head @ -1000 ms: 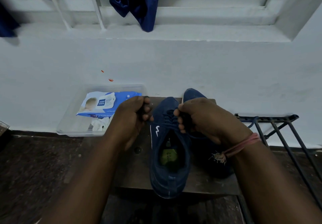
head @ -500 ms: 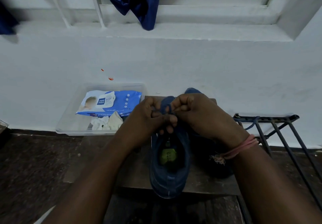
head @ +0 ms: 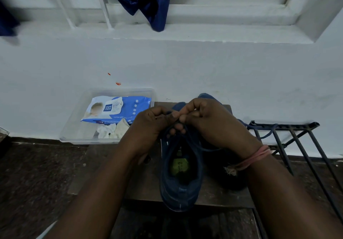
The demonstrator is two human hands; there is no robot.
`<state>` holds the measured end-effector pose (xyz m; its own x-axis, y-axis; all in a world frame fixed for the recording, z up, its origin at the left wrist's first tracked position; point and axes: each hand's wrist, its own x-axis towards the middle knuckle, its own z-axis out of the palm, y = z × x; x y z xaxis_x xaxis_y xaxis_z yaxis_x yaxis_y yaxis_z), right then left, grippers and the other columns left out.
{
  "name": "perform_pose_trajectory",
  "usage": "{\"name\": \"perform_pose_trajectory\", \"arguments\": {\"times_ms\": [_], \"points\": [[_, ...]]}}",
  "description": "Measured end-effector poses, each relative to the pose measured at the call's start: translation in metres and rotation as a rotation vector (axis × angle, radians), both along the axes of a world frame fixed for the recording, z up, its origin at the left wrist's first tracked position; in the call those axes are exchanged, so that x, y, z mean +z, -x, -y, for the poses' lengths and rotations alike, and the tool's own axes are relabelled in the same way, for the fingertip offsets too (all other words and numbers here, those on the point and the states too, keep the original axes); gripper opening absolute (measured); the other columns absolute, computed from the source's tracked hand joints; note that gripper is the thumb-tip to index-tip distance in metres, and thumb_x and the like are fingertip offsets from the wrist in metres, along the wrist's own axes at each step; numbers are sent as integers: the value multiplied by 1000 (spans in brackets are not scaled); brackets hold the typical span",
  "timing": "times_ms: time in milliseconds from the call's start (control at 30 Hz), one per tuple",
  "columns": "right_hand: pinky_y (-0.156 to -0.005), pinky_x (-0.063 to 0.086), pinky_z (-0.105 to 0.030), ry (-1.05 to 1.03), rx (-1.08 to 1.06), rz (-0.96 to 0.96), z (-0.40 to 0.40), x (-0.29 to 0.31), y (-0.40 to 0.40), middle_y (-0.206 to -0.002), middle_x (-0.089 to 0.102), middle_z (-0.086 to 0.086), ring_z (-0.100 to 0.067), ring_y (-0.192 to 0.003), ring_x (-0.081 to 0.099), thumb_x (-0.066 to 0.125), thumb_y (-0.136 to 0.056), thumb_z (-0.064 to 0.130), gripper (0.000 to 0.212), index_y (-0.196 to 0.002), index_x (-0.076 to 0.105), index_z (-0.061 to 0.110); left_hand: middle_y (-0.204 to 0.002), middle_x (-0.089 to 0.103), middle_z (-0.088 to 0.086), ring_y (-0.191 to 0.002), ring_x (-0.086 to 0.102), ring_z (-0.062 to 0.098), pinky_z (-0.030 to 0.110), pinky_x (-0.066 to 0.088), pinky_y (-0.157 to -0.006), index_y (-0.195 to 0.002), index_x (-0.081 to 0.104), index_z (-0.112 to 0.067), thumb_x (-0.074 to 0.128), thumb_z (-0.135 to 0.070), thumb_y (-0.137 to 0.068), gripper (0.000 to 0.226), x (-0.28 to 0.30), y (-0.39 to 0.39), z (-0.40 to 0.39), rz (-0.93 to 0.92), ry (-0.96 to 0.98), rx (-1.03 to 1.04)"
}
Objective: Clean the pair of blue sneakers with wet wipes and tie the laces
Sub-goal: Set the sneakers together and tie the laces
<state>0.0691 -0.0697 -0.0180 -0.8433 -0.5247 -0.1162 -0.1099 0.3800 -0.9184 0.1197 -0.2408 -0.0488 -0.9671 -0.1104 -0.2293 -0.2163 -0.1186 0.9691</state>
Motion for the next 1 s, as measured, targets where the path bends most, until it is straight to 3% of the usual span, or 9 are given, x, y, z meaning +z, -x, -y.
{"name": "perform_pose_trajectory", "arguments": {"times_ms": [167, 267, 333, 467, 567, 700, 767, 867, 1000], "points": [[-55, 50, -24, 51, -229, 80, 3, -6, -1, -68, 74, -9, -14, -58, 67, 65, -96, 19, 15, -87, 71, 8, -87, 76, 19, -78, 72, 22, 23, 55, -70, -98, 67, -2, 74, -11, -86, 17, 2, -1, 2, -82, 18, -104], [-60, 54, -29, 11, -236, 76, 6, -11, -1, -72, 75, -7, -16, -64, 70, 73, -89, 22, 9, -91, 68, 14, -82, 78, 11, -76, 76, 17, 19, 54, -68, -99, 68, -1, 76, -7, -88, 15, 4, -3, 2, -151, 240, -100], [-58, 53, -25, -56, -250, 13, 6, -13, 0, -72, 75, -2, -10, -64, 69, 75, -87, 26, 10, -88, 70, 18, -79, 78, 5, -74, 75, 15, 17, 54, -67, -95, 73, -8, 79, -14, -87, 11, 4, -3, 1, -199, 390, -53], [-64, 58, -33, -88, -154, -16, 5, -6, 0, -76, 76, -1, -14, -69, 71, 62, -94, 20, 12, -92, 74, 24, -89, 74, -5, -79, 71, 11, 18, 54, -70, -86, 77, -20, 84, -20, -82, 8, -1, 0, -3, -251, 500, 82], [-57, 51, -20, -66, -53, 42, 1, 5, -3, -75, 76, 6, -6, -64, 67, 58, -97, 25, 18, -115, 57, 28, -78, 74, -7, -67, 67, 1, 13, 48, -64, -84, 72, -15, 78, -16, -87, 6, 0, 0, -5, -253, 457, 105], [-80, 56, -42, -86, 89, -10, 0, 4, -4, -83, 73, -4, -19, -78, 68, 64, -94, 25, 31, -121, 49, 28, -71, 74, 9, -61, 65, 11, 18, 49, -59, -89, 72, -12, 74, -20, -91, 9, -2, 2, -6, -174, 375, 121], [-72, 53, -39, -111, 110, -47, 0, 1, -5, -86, 70, -12, -18, -70, 62, 66, -91, 24, 26, -112, 51, 25, -72, 74, 7, -63, 66, 12, 19, 51, -61, -91, 71, -8, 73, -20, -92, 12, -4, 3, -5, -129, 296, 100], [-59, 46, -26, -110, 93, -48, 0, 0, -4, -82, 73, -8, -6, -63, 58, 61, -91, 19, 15, -105, 55, 21, -75, 74, 6, -67, 65, 13, 22, 52, -65, -94, 72, -5, 71, -20, -94, 15, -6, 4, -2, -92, 182, 46], [-54, 45, -20, -217, 42, -165, 1, -5, -2, -80, 75, 1, -4, -60, 62, 53, -92, 15, 13, -99, 59, 25, -73, 75, -2, -64, 64, 3, 14, 47, -63, -86, 75, -13, 73, -24, -93, 13, -8, 4, -4, -135, 375, 95]]}}
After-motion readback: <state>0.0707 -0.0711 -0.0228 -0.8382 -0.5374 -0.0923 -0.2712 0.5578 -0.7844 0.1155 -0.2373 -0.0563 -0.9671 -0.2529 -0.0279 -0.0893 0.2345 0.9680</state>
